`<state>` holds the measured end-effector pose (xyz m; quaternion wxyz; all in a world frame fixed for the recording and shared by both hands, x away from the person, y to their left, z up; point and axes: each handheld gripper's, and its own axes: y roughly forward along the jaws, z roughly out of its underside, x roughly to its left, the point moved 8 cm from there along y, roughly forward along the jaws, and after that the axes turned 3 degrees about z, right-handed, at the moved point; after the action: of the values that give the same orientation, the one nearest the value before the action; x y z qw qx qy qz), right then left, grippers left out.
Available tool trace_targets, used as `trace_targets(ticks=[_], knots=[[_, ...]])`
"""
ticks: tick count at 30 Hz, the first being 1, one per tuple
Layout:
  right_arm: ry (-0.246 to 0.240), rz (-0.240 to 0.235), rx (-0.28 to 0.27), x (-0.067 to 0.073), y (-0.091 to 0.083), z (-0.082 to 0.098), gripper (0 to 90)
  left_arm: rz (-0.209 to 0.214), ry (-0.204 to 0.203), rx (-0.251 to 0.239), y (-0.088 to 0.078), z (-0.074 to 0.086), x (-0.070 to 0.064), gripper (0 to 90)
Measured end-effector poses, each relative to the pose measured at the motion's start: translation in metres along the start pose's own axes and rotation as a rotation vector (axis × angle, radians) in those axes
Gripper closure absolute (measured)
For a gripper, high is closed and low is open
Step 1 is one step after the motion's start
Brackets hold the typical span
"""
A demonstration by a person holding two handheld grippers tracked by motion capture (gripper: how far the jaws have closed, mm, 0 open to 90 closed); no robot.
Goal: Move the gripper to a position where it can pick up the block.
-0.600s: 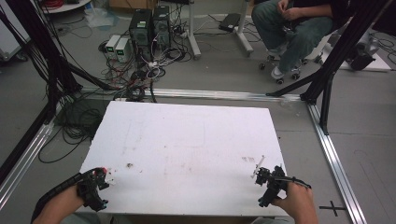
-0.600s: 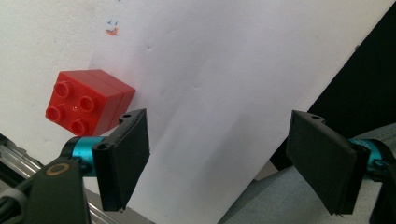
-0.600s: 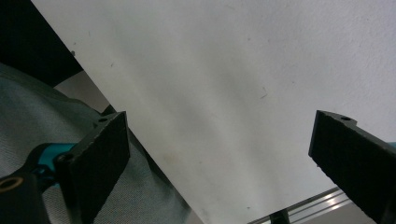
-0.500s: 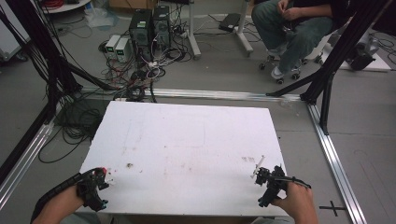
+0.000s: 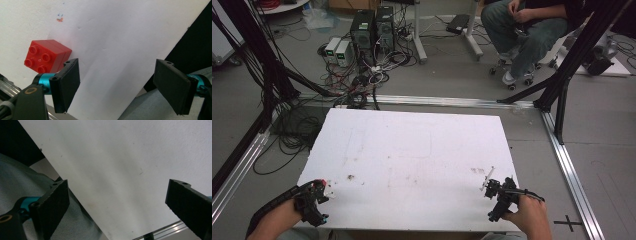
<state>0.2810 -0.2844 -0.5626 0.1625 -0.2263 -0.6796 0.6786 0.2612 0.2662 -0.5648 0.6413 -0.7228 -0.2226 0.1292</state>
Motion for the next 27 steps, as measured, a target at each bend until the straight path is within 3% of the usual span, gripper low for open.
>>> trace_targets(ticks=[7, 10, 19, 25, 27], knots=[[-0.003, -0.004, 0.003, 0.001, 0.001, 0.0, 4.8, -0.023, 0.015, -0.005, -0.005, -0.002, 0.003, 21.7], [-0.007, -0.001, 0.0, 0.001, 0.0, 0.001, 4.8, -0.013, 0.054, 0.001, -0.005, -0.002, 0.001, 21.9], [-0.005, 0.001, -0.001, 0.0, 0.001, 0.001, 4.9, -0.014, 0.12, -0.002, -0.007, 0.0, 0.005, 21.8], [-0.003, 0.001, -0.001, 0.001, 0.001, 0.0, 4.8, -0.013, 0.212, 0.0, -0.013, 0.001, 0.009, 21.8], [-0.005, 0.002, -0.002, 0.0, 0.001, -0.001, 4.8, -0.004, 0.22, -0.002, -0.014, 0.001, 0.009, 21.8]])
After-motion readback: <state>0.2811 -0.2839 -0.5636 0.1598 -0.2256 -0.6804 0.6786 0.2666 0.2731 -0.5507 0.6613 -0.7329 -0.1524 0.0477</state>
